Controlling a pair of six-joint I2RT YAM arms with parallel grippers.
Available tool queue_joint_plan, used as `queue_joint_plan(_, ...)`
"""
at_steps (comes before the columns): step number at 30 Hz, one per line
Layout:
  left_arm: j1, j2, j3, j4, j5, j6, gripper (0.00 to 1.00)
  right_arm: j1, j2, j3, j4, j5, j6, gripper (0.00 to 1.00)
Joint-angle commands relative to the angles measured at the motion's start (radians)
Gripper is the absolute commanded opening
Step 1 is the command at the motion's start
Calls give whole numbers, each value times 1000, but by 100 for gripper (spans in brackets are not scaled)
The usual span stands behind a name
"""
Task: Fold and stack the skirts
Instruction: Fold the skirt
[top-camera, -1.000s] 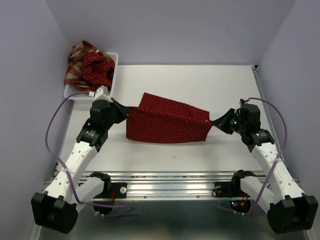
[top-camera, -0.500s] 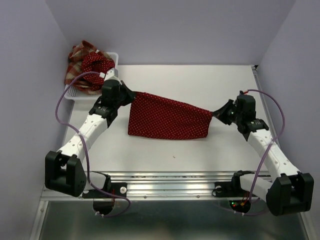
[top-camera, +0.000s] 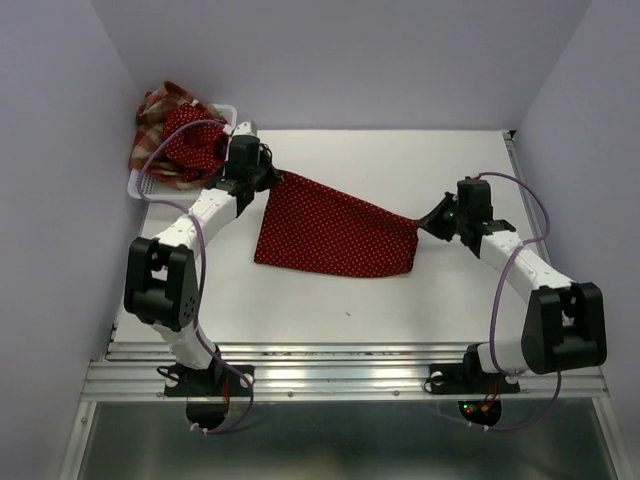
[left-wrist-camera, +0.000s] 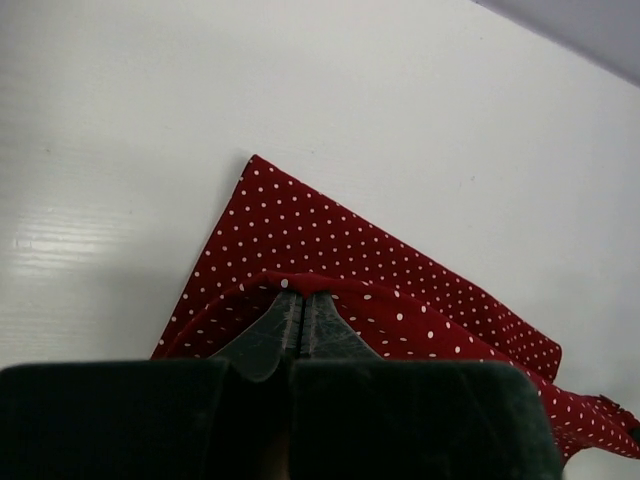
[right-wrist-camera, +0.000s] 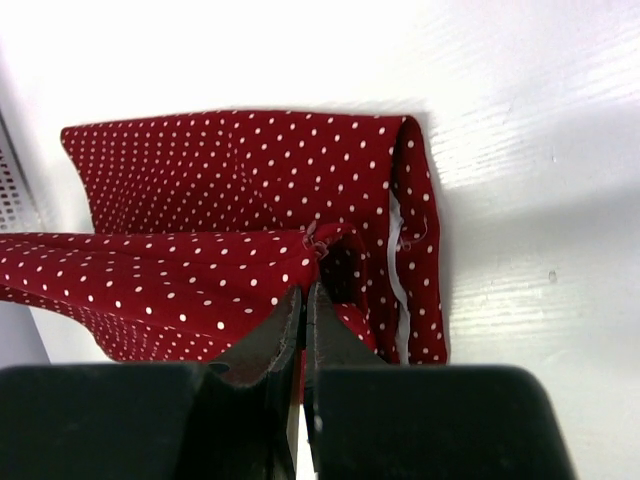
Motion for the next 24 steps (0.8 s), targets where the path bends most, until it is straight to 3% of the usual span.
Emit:
queue_joint_plan(1,19,83,107,8,-54,53,0,-12,61,60,68,60,-13,1)
queue_joint_plan(14,35,340,302,-48,-31,84,0,-12,263,146,91,87,1,1)
queue_joint_plan(20,41,445,415,-114,-44,98,0,-12,337,181,89,105,21,11)
queue_joint_plan(24,48,480,448,-155,-35,99,20,-12,363,209,88,88,13,21)
